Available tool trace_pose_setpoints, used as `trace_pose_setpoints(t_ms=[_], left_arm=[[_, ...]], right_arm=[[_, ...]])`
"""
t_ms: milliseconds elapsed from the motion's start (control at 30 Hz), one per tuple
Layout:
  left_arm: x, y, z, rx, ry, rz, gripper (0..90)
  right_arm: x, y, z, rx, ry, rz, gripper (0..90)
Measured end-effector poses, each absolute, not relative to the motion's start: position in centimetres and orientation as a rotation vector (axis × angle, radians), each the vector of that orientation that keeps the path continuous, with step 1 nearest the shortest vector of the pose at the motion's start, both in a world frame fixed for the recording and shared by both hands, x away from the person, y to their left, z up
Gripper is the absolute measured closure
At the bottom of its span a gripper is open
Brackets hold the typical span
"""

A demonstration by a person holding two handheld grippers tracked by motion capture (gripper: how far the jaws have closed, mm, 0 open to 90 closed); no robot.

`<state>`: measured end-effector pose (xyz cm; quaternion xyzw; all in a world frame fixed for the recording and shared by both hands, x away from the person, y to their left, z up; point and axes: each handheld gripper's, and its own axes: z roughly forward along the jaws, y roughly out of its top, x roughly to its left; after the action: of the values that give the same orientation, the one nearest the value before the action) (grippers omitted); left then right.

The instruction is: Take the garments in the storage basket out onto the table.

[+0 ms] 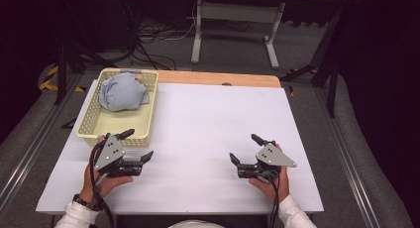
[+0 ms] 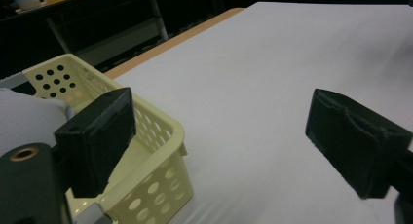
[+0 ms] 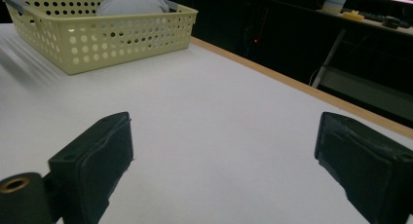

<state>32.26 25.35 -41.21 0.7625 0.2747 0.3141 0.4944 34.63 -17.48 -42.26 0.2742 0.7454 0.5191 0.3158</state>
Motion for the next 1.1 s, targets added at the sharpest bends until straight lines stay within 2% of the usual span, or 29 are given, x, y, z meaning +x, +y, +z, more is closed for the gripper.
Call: trace_pose_setpoints(t_ms=[333, 500, 600, 700, 900, 1067, 1100], left_arm=[[32.3, 25.3, -41.2, 1.857, 0.682, 0.755, 14.0], [32.6, 25.4, -40.7, 1.879, 0.717, 0.815, 14.1], [33.1, 25.8, -40.0, 1.868, 0.746, 0.804, 14.1], [34.3, 26.1, -39.1, 1.904, 0.78, 0.72, 11.2], [36.5, 26.9, -36.7, 1.922, 0.826, 0.785, 11.1], [40.3, 28.3, -34.9, 2.001, 0.907, 0.883, 9.5], [41.1, 28.6, -34.9, 2.011, 0.928, 0.87, 8.7]], right_arm=[[34.2, -16.8, -42.9, 0.68, 2.025, 1.305, 8.8], [34.1, -17.0, -42.8, 0.667, 2.031, 1.322, 8.6], [34.2, -17.6, -42.6, 0.667, 2.009, 1.349, 8.0], [34.3, -18.1, -42.6, 0.659, 2.0, 1.384, 7.1], [34.5, -18.6, -42.8, 0.68, 1.998, 1.364, 6.8], [34.8, -18.8, -42.9, 0.706, 1.995, 1.365, 6.9], [34.8, -18.8, -43.0, 0.706, 1.999, 1.36, 6.9]])
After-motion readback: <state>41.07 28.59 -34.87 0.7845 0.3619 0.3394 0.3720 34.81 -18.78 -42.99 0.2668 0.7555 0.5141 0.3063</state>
